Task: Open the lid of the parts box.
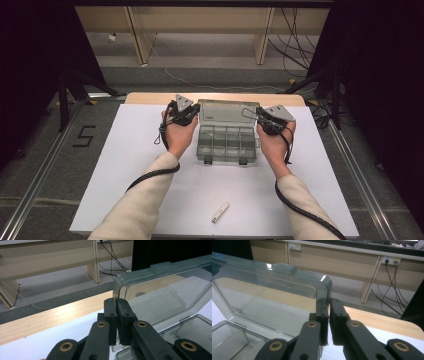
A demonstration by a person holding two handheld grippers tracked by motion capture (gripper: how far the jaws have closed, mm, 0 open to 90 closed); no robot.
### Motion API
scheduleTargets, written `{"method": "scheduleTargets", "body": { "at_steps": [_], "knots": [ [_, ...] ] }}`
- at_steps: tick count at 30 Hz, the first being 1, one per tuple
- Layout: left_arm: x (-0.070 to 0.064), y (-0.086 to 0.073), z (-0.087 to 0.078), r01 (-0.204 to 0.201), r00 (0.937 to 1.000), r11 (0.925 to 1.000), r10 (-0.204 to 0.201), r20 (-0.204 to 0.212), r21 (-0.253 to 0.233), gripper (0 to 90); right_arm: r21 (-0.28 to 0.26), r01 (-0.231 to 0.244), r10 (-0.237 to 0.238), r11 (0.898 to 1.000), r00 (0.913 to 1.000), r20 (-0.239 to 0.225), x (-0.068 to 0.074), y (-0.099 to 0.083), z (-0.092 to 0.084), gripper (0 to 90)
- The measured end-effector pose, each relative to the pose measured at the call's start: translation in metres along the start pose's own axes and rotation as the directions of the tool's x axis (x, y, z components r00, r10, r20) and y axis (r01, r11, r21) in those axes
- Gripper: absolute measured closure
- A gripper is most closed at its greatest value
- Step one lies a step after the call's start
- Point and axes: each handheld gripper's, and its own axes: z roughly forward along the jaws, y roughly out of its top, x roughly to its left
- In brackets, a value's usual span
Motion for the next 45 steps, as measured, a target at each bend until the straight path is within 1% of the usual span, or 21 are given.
{"method": "scheduleTargets", "body": {
  "at_steps": [3, 5, 6, 9, 10, 14, 17, 19, 26, 27, 31, 33, 34, 38, 39, 40, 41, 42, 43, 44, 45],
  "knots": [
    [0.001, 0.0, 0.001, -0.001, 1.0, 1.0, 0.001, 0.0, -0.003, 86.7, 0.008, -0.005, 0.006, 1.0, 1.0, -0.008, 0.0, 0.0, 0.0, 86.3],
    [0.001, 0.0, 0.002, -0.001, 1.0, 1.0, 0.001, 0.0, -0.002, 86.6, -0.011, -0.005, 0.005, 1.0, 1.0, -0.001, -0.001, 0.0, 0.003, 86.3],
    [0.001, 0.001, 0.002, 0.001, 1.0, 1.0, -0.001, 0.0, -0.003, 86.6, 0.001, -0.003, 0.003, 1.0, 1.0, 0.001, -0.001, 0.0, 0.002, 86.3],
    [0.002, 0.001, 0.003, -0.001, 1.0, 1.0, 0.001, 0.003, -0.003, 86.5, -0.005, -0.007, 0.007, 1.0, 1.0, 0.005, -0.001, 0.0, 0.004, 86.3],
    [0.002, 0.001, 0.004, 0.0, 1.0, 1.0, 0.0, 0.004, -0.005, 86.4, 0.007, -0.009, 0.009, 1.0, 1.0, 0.003, -0.002, 0.0, 0.004, 86.3],
    [0.002, 0.001, 0.005, -0.003, 1.0, 1.0, 0.003, 0.002, -0.008, 86.3, -0.007, -0.012, 0.012, 1.0, 0.9999, -0.002, -0.002, 0.0, 0.007, 86.3],
    [0.003, 0.0, 0.005, -0.006, 1.0, 0.9999, 0.006, 0.004, -0.01, 86.4, 0.005, -0.012, 0.012, 1.0, 0.9999, -0.002, -0.003, 0.0, 0.007, 86.3],
    [0.004, 0.0, 0.006, -0.008, 0.9999, 0.9999, 0.009, 0.007, -0.01, 86.1, -0.011, -0.012, 0.011, 1.0, 0.9999, -0.008, -0.004, -0.002, 0.009, 86.2],
    [0.004, 0.0, 0.008, -0.008, 0.9999, 0.9999, 0.008, 0.009, -0.012, 85.8, -0.002, -0.015, 0.015, 1.0, 0.9999, -0.005, -0.004, -0.003, 0.011, 86.2],
    [0.005, -0.001, 0.008, -0.01, 0.9999, 0.9999, 0.01, 0.009, -0.011, 85.8, 0.008, -0.017, 0.017, 1.0, 0.9998, -0.009, -0.005, -0.003, 0.011, 86.2],
    [0.005, -0.002, 0.01, -0.008, 0.9999, 0.9999, 0.008, 0.008, -0.007, 85.7, 0.002, -0.019, 0.019, 1.0, 0.9998, -0.01, -0.005, -0.005, 0.013, 86.0],
    [0.005, -0.003, 0.011, -0.005, 1.0, 1.0, 0.005, 0.006, -0.005, 85.7, 0.018, -0.024, 0.024, 1.0, 0.9995, -0.021, -0.005, -0.006, 0.013, 85.9],
    [0.005, -0.003, 0.012, -0.006, 1.0, 1.0, 0.006, 0.006, -0.004, 85.7, 0.011, -0.013, 0.013, 1.0, 0.9998, -0.017, -0.006, -0.007, 0.014, 85.9],
    [0.005, -0.004, 0.013, -0.003, 1.0, 1.0, 0.003, 0.006, 0.0, 85.7, 0.03, -0.015, 0.015, 0.999, 0.9997, -0.018, -0.005, -0.009, 0.015, 85.7],
    [0.005, -0.004, 0.013, -0.002, 1.0, 1.0, 0.002, 0.005, 0.0, 85.7, 0.022, -0.016, 0.016, 1.0, 0.9997, -0.016, -0.005, -0.01, 0.016, 85.6],
    [0.005, -0.004, 0.013, -0.002, 1.0, 1.0, 0.002, 0.006, 0.0, 85.7, 0.049, -0.028, 0.029, 0.998, 0.9993, -0.025, -0.005, -0.011, 0.016, 85.6],
    [0.005, -0.004, 0.013, -0.003, 1.0, 1.0, 0.003, 0.006, 0.003, 85.7, 0.049, -0.028, 0.029, 0.998, 0.9993, -0.025, -0.005, -0.011, 0.016, 85.6],
    [0.005, -0.005, 0.014, -0.006, 1.0, 1.0, 0.006, 0.006, 0.004, 85.6, 0.051, -0.015, 0.016, 0.999, 0.9999, -0.007, -0.005, -0.013, 0.018, 85.7],
    [0.005, -0.005, 0.014, -0.006, 1.0, 1.0, 0.006, 0.007, 0.005, 85.5, 0.042, -0.018, 0.019, 0.999, 0.9998, -0.011, -0.005, -0.014, 0.019, 85.8],
    [0.005, -0.005, 0.014, -0.007, 0.9999, 1.0, 0.007, 0.008, 0.007, 85.5, 0.053, -0.028, 0.029, 0.998, 0.9993, -0.024, -0.005, -0.015, 0.019, 85.8],
    [0.006, -0.005, 0.014, -0.005, 1.0, 1.0, 0.005, 0.006, 0.006, 85.5, 0.045, -0.02, 0.021, 0.999, 0.9997, -0.016, -0.005, -0.015, 0.02, 85.8]
  ]
}}
